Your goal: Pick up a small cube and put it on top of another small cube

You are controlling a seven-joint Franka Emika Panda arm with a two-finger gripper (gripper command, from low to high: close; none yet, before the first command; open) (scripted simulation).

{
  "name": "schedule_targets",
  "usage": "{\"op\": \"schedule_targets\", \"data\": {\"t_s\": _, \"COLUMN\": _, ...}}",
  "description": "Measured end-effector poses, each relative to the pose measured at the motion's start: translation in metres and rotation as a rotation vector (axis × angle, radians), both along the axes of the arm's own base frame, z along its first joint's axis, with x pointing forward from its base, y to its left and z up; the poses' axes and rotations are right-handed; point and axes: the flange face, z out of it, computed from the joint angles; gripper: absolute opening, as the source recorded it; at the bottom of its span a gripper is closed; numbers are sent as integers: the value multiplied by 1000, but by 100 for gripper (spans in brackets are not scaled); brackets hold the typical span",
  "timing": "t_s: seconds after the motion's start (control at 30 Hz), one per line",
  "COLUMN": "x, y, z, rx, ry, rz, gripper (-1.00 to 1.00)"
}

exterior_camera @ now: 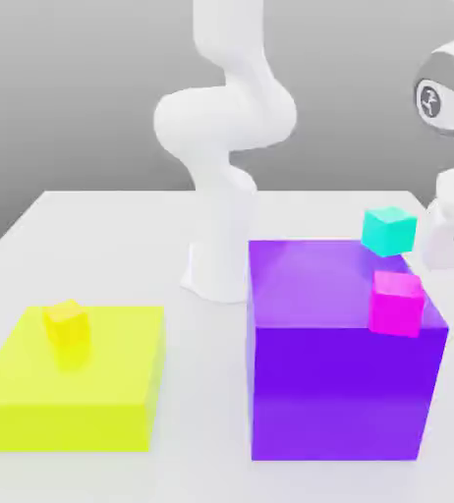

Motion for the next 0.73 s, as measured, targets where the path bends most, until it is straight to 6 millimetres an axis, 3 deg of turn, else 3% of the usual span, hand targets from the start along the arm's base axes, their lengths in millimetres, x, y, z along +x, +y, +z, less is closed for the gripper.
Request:
{"op": "schedule_targets", "data": {"t_s": 0.43, "x": 0, "y": -75, "z": 101, "rx": -89, "ry": -189, "rz": 550, "gripper": -100}}
{"op": "schedule_targets", "data": {"t_s": 0.5, "x": 7, "y": -98, "z": 96, "rx": -124, "ry": -185, "rz": 550, "gripper": -100}}
{"op": "schedule_targets", "data": {"t_s": 0.6, "x": 10, "y": -106, "z": 55, "rx": -136, "ry": -182, "rz": 545, "gripper": -100}}
{"op": "schedule_targets", "data": {"t_s": 0.63, "x": 9, "y": -106, "z": 43, "rx": -136, "ry": -182, "rz": 545, "gripper": 100}}
{"op": "schedule_targets", "data": {"t_s": 0.73, "x": 9, "y": -106, "z": 43, "rx": -136, "ry": -182, "rz": 545, "gripper": 100}}
